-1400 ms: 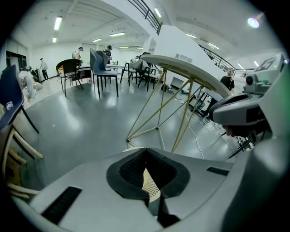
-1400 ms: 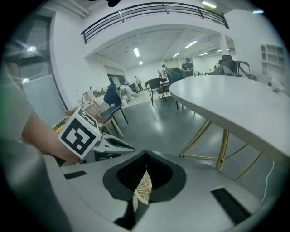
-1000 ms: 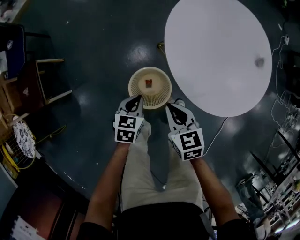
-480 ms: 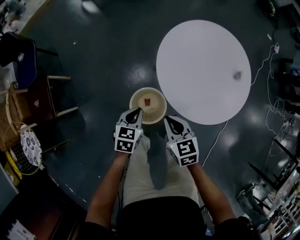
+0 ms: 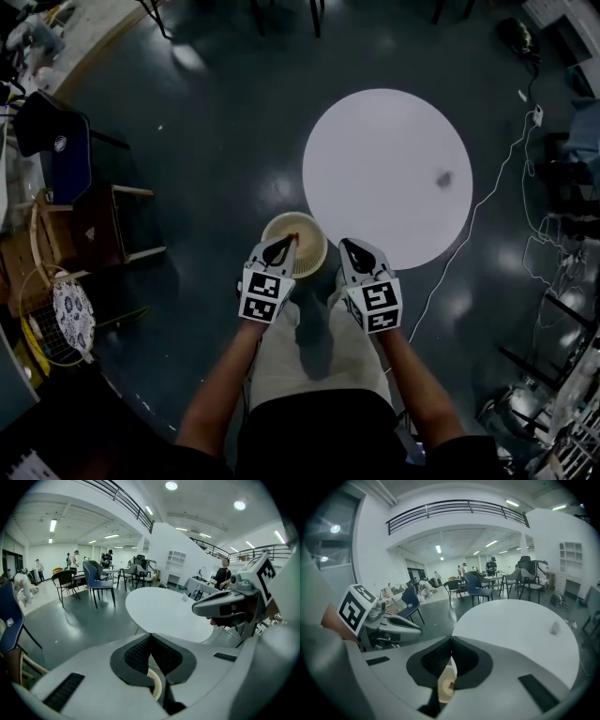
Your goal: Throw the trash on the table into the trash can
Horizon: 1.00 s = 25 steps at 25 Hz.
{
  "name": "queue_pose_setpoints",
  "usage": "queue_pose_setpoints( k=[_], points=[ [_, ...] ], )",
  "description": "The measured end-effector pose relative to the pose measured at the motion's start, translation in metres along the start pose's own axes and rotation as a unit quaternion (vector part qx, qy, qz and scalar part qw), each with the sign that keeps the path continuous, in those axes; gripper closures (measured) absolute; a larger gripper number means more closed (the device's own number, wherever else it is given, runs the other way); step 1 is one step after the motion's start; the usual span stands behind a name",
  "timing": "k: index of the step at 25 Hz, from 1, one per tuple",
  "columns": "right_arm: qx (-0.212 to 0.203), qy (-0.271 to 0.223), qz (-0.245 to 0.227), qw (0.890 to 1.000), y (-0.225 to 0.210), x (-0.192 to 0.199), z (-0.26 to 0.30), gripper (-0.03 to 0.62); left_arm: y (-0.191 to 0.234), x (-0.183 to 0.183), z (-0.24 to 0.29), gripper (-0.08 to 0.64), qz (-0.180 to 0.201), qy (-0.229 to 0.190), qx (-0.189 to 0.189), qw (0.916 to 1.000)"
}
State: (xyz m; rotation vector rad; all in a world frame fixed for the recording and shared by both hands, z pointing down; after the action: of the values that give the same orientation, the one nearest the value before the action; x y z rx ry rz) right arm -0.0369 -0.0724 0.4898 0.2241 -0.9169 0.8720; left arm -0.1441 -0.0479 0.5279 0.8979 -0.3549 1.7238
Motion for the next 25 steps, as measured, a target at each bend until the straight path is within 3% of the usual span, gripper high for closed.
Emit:
queue_pose_setpoints(
  k=[12,25],
  points=[
    [0.035,0.002,0.016,0.999,-0.061,-0.015,-0.063,0.575,-0.081,-0.069,0.003,0.545,0.031,-0.016,0.040,0.9986],
    [0.091,-0.028,0.043,0.995,-0.181,-0.019,-0.113,0.574,-0.170,-0.122,0.054,0.545,0.053,-0.035,0.068,0.9956]
  ],
)
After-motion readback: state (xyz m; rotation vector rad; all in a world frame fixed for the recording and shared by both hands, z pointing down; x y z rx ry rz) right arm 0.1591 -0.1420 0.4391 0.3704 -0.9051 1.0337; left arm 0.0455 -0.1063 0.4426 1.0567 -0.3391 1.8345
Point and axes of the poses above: the fingertips, and each gripper's own axes: z forward along the fingers, y to its left, x out of its underside, the point moved 1 cm from there along -z, backward along the fingers, and after that the axes turned 1 degree about x, right-handed, at the moved point
